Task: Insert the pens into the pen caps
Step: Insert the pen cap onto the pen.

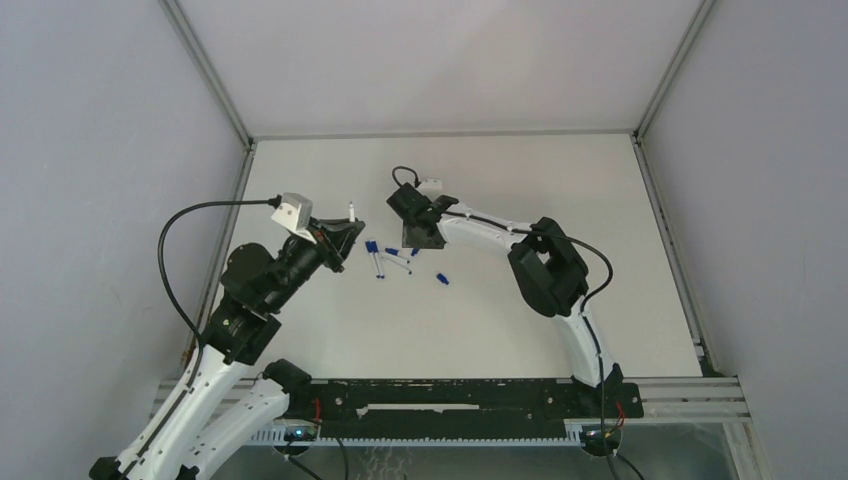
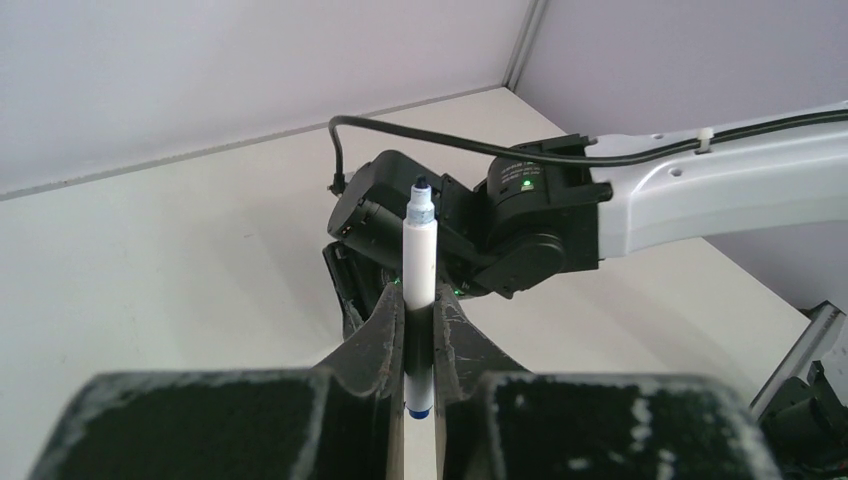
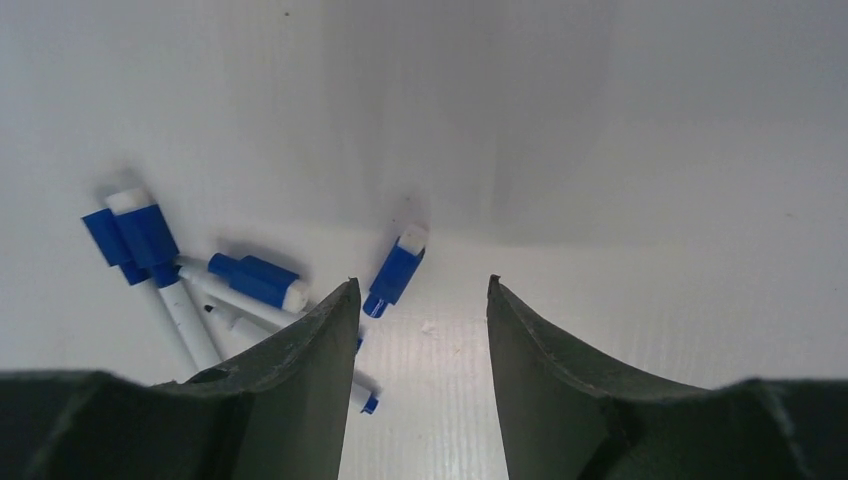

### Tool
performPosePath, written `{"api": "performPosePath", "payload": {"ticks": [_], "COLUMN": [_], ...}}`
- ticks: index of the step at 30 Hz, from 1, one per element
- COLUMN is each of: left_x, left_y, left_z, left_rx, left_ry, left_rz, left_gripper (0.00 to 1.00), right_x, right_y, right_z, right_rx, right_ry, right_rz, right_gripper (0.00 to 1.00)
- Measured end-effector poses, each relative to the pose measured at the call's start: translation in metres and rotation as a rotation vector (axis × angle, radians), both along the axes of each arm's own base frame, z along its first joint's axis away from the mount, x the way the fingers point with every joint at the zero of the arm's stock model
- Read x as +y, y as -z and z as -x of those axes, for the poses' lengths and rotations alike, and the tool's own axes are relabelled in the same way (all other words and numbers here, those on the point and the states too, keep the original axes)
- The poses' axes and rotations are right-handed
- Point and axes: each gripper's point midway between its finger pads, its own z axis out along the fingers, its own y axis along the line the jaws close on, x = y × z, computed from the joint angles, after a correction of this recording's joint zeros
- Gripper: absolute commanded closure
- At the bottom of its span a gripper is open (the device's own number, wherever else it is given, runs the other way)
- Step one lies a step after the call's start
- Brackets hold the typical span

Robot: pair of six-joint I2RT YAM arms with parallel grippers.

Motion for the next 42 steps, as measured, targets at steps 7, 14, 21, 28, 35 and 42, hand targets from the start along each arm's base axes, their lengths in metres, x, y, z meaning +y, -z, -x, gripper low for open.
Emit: {"api": "performPosePath", "payload": {"ticks": [7,14,21,28,35,42], "left_x": [0.0,0.0,0.0,0.0,0.0,0.0], "left_y": [-0.001,-0.001,-0.001,-0.001,-0.001,-0.001], "left_z": [0.0,0.0,0.0,0.0,0.0,0.0], "left_rx": [-0.002,-0.002,-0.002,-0.002,-0.002,-0.002], "left_ry": [0.0,0.0,0.0,0.001,0.001,0.001], "left_rz": [0.001,0.001,0.001,0.001,0.001,0.001], "left_gripper": [1.0,1.0,1.0,1.0,1.0,1.0], "right_x": [0.002,0.012,0.015,0.01,0.008,0.005], "right_y": [0.006,0.006,0.017,0.027,0.027,0.028], "right_z": [-0.004,-0.009,-0.001,0.005,0.003,0.001], "right_rx": [0.008,0.006,0.03,0.053,0.055,0.069], "right_ry": [0.013,0.001,-0.033,-0.054,-0.066,-0.077], "right_rz": [0.021,0.017,0.062,0.107,0.114,0.11], "right_gripper": [0.44,0.48,0.51,0.61,0.62,0.58]}}
